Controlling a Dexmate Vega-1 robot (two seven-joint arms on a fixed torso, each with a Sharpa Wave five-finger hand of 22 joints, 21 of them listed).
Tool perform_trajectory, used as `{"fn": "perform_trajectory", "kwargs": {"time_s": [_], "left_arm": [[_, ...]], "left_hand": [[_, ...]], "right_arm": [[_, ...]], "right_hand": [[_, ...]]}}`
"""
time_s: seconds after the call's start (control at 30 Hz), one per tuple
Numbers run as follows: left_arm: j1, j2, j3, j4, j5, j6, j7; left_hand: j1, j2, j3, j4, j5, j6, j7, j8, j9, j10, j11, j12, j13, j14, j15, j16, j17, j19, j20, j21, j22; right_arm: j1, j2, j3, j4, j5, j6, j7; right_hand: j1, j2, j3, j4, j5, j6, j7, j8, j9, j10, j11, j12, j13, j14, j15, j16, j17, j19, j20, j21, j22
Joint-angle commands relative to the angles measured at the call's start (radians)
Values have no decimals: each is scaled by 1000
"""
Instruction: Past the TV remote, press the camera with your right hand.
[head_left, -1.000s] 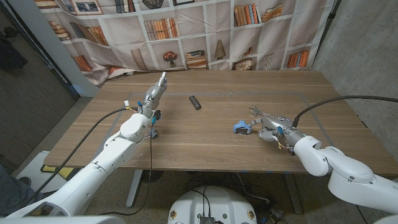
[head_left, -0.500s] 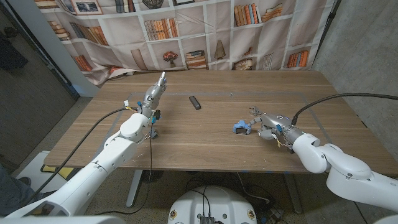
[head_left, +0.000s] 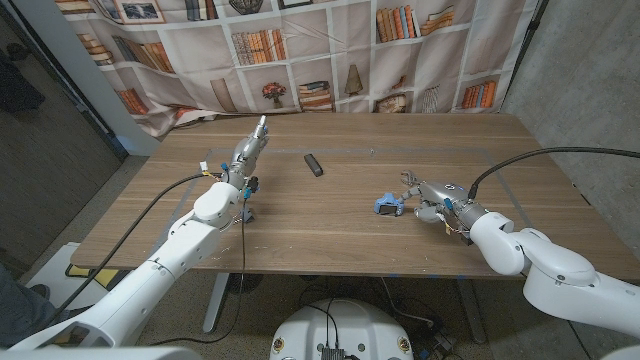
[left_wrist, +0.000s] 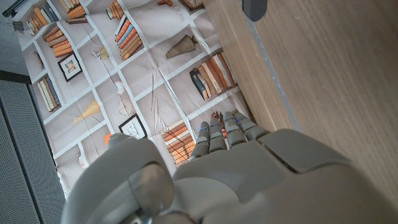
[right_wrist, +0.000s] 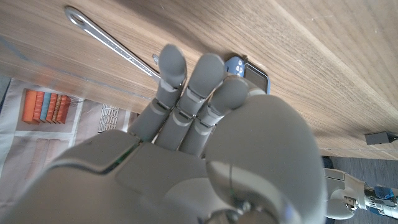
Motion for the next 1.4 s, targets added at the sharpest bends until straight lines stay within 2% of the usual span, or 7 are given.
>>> {"fn": "perform_trajectory", "kwargs": {"time_s": [0.03, 0.23, 0.63, 1.1, 1.4], "left_arm": [[-2, -7, 3, 9, -2, -3, 3], [-6, -10, 6, 17, -4, -1, 0], [-17, -17, 10, 40, -11, -8, -14], [-19, -16, 9, 42, -14, -6, -12], [-22, -14, 6, 43, -14, -8, -13]], "left_hand": [[4, 3, 0, 2, 1, 8, -2, -3, 5, 0, 0, -2, 4, 5, 1, -2, 3, 4, 9, -3, 2], [4, 3, 0, 2, 1, 7, -2, -3, 5, 1, 1, -2, 4, 5, 1, -2, 3, 4, 9, -3, 2], [5, 3, -1, 2, 0, 9, -1, -3, 5, 0, 0, -2, 4, 6, 2, -2, 3, 4, 9, -3, 2], [7, 3, -1, 3, -1, 10, -1, -3, 5, 1, 1, -2, 4, 5, 2, -2, 3, 4, 10, -4, 2], [8, 3, -1, 3, -1, 10, 0, -3, 5, 0, 1, -2, 4, 5, 1, -2, 3, 4, 10, -4, 2]], "right_arm": [[-4, -18, 3, -14, -1, -12, -19], [-6, -19, 10, -9, 2, -7, -37], [-4, -21, 14, -20, -11, -19, -52], [-7, -6, 28, -5, 1, 13, -87], [-27, 11, 51, 1, 5, 35, -147]], "right_hand": [[-12, 1, 8, -1, -2, 18, 2, -4, 1, -3, 3, -6, 3, 4, 2, 3, 4, -11, -28, 7, -13], [-13, 1, 17, -4, -3, 18, 2, -5, 2, -1, 3, -4, 7, 3, 2, 5, 5, -12, -27, 26, -12], [-15, 0, 15, -4, -14, 24, 2, -5, 2, -5, 3, -9, 8, 3, 2, 11, 4, -17, -28, 35, -40], [-13, -2, 15, -5, -27, 18, 2, -7, 3, -6, 3, -12, 12, -4, 2, -2, -6, -27, -27, 54, -61], [-12, -1, 26, -4, -29, -23, 2, -16, 1, -8, 2, -13, 14, 3, 2, 8, 1, -31, -25, 68, -49]]}}
